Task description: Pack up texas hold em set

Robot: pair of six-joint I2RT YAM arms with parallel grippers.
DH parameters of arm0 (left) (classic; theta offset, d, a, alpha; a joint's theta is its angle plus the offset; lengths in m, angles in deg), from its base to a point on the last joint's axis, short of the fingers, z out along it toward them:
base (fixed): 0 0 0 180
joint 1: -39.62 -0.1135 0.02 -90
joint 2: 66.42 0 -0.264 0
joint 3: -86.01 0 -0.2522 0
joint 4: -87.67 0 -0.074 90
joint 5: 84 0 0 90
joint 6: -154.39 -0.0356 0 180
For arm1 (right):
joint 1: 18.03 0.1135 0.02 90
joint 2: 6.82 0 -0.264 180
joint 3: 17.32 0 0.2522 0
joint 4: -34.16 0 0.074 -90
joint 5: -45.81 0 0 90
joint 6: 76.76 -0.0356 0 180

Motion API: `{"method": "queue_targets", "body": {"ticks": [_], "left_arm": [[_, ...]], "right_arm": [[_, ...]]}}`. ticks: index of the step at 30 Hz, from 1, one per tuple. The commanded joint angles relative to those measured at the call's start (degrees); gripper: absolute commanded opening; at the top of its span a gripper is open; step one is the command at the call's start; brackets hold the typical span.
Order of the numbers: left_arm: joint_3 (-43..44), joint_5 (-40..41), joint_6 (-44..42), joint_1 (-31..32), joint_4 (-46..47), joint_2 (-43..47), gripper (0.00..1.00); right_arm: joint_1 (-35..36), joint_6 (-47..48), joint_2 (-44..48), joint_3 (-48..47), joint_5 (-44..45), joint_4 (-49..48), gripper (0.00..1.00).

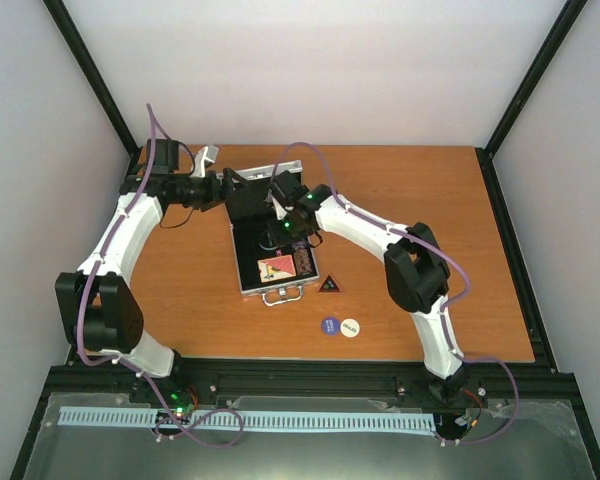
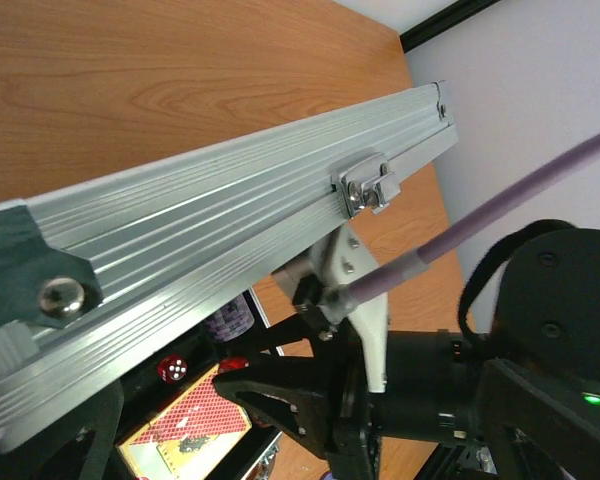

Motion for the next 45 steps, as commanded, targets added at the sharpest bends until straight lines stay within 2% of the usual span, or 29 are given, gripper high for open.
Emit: {"method": "queue_targets", "body": {"ticks": [1, 12, 29, 37, 45], "left_arm": [[2.23, -0.34, -1.13, 0.12, -0.18, -0.58, 1.0], [2.25, -0.6, -1.02, 0.1, 0.06, -1.06, 1.0], [2.95, -1.19, -0.67, 0.07, 0.0, -1.66, 1.0], [2.9, -1.23, -0.7, 0.1, 0.0, -1.75, 1.0], [3.13, -0.95, -0.99, 0.09, -0.26, -1.84, 1.0]], "right_arm": [[0.59, 0.58, -3.56, -1.57, -1.37, 0.38, 0.14], [2.22, 1.17, -8.24, -6.64, -1.49, 1.27, 0.14], [2.68, 0.32, -11.59, -6.76, 0.34, 1.07, 0.15], [2.72, 0.1, -11.4, -6.58, 2.18, 1.42, 0.41], [2.77, 0.9, -8.17, -5.42, 1.53, 0.95, 0.42]]}}
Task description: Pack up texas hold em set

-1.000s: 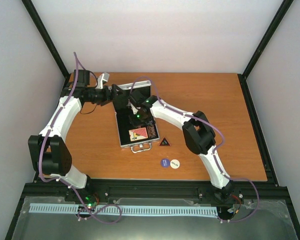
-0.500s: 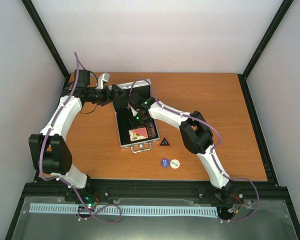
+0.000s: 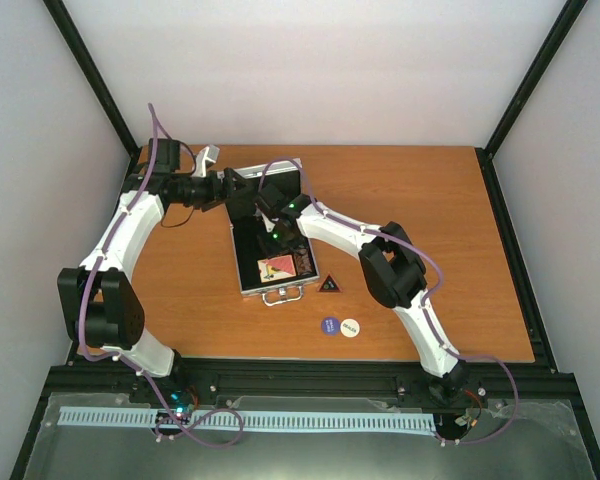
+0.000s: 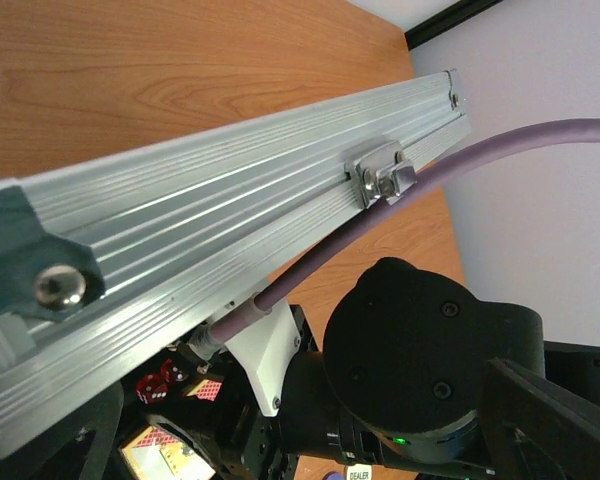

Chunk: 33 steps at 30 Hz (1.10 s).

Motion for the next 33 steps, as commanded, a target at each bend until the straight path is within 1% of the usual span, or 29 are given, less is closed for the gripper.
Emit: {"method": "queue_targets", "body": {"ticks": [1, 4, 6, 8, 11, 15, 18, 21, 24, 27, 30, 33], "left_arm": [[2.8, -0.83, -0.98, 0.11, -0.3, -0.39, 1.0], [2.92, -0.71, -1.04, 0.12, -0.42, -0.55, 1.0], [3.02, -0.51, -1.14, 0.14, -0.5, -0.66, 1.0], [3.11, -0.4, -1.15, 0.1, -0.45, -0.72, 1.0], [3.7, -0.18, -1.27, 0.1, -0.58, -1.08, 1.0], [4.26, 0.08, -1.45, 0.11, -0.85, -1.66, 1.0], [3.99, 0.21, -1.6, 0.12, -0.88, -1.65, 1.0], [3.56, 0.53, -1.91, 0.05, -1.19, -1.37, 1.0], [3.31, 0.73, -2.07, 0.09, -1.51, -1.05, 1.0], [3.19, 0.9, -2.14, 0.11, -1.6, -0.84, 1.0], [3.3, 0.94, -2.11, 0.11, -1.6, -0.9, 1.0], [3.35, 1.1, -1.98, 0.07, -1.6, -0.85, 1.0]], "right_arm": [[0.39, 0.63, 2.85, 0.61, 0.62, 0.11, 0.42], [0.39, 0.93, 6.45, 2.59, 1.86, 0.71, 0.45], [0.39, 1.12, 9.51, 4.92, 2.91, 1.12, 0.46], [0.39, 1.02, 13.23, 7.94, 4.65, 1.79, 0.49], [0.38, 0.54, 19.38, 15.33, 8.42, 3.06, 0.54], [0.31, -0.09, 26.34, 25.08, 12.61, 4.8, 0.59], [0.3, -1.62, 30.86, 32.42, 13.27, 4.2, 0.64], [0.3, -2.78, 33.9, 36.96, 13.16, 2.92, 0.65], [0.3, -2.56, 34.25, 37.28, 13.17, 1.92, 0.66], [0.3, -0.09, 33.51, 34.93, 9.01, -1.77, 0.66], [0.3, 2.23, 30.25, 29.17, 5.84, -2.92, 0.66], [0.3, 4.8, 25.04, 22.12, 2.26, -2.81, 0.66]]}}
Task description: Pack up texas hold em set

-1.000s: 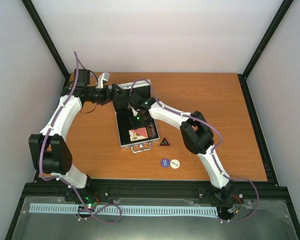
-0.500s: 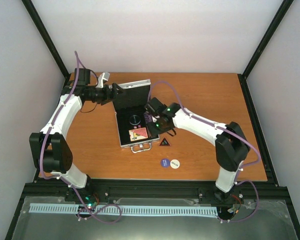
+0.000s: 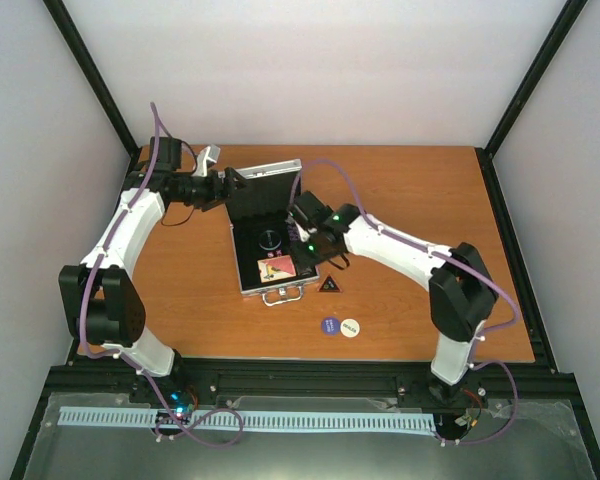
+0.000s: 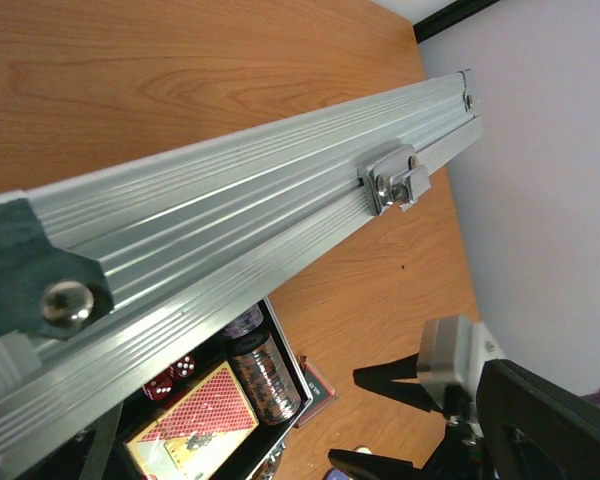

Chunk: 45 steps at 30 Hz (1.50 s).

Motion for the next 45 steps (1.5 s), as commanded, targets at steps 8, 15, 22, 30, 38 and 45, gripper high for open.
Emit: {"method": "queue_targets", "body": {"ticks": [8, 15, 22, 30, 38, 45], "left_arm": [[1.53, 0.43, -0.99, 0.09, 0.52, -0.32, 1.0], [1.78, -0.01, -0.86, 0.1, 0.61, -1.01, 1.0], [1.41, -0.15, -0.97, 0.11, 0.71, -1.21, 1.0], [1.33, 0.0, -1.15, 0.13, 0.27, -1.16, 1.0], [1.53, -0.5, -0.97, 0.11, 0.55, -1.86, 1.0], [1.38, -0.73, -0.81, 0.08, 0.89, -2.33, 1.0]], "right_arm": [[0.49, 7.49, -22.16, -22.24, -17.49, -2.94, 0.65], [0.54, 9.12, -27.09, -28.36, -17.21, -3.53, 0.66], [0.57, 9.31, -28.25, -30.48, -18.26, -3.88, 0.66], [0.58, 10.11, -31.87, -33.01, -18.69, -4.47, 0.66], [0.54, 9.96, -33.31, -33.31, -16.23, -4.15, 0.66], [0.67, 9.25, -30.22, -27.84, -17.74, -4.82, 0.66]]}}
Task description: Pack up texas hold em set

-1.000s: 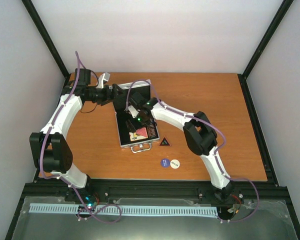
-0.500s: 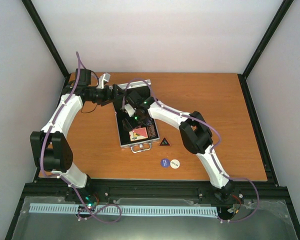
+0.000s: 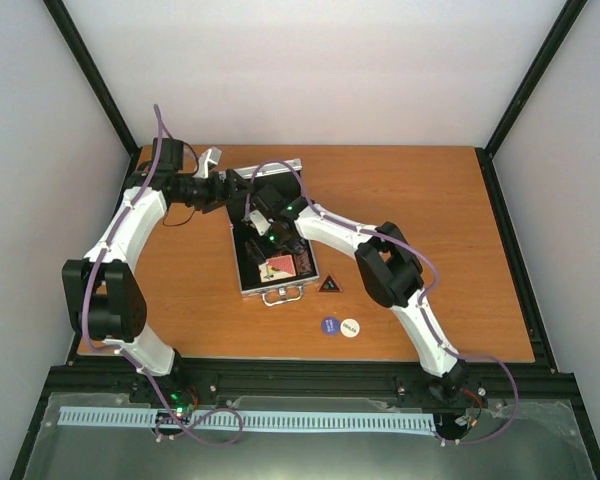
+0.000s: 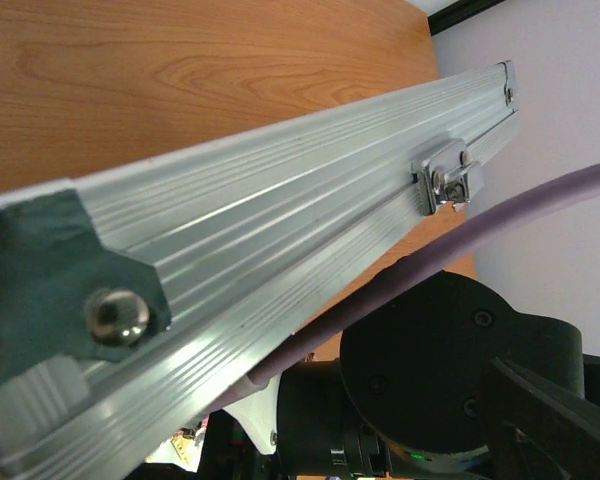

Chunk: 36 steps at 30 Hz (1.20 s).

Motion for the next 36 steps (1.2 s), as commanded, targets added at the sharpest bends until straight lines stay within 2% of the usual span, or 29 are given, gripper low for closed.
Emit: {"method": "queue_targets", "body": {"ticks": [1, 29, 33, 36], "left_arm": [[1.38, -0.99, -0.72, 0.05, 1.29, -0.76, 1.0], [2.8, -0.95, -0.61, 0.09, 1.52, -1.62, 1.0], [3.25, -0.55, -0.48, 0.05, 1.54, -1.83, 1.0], [3.25, -0.25, -0.41, 0.1, 1.84, -1.86, 1.0]], "right_arm": [[0.41, -0.11, 2.31, 3.52, -0.89, 0.14, 0.66], [0.43, 3.59, 6.21, -3.1, 3.89, 2.44, 0.68], [0.43, 2.66, 8.36, -0.36, 7.3, 6.61, 0.69], [0.44, 2.24, 13.8, 7.89, 10.49, 7.12, 0.71]]}}
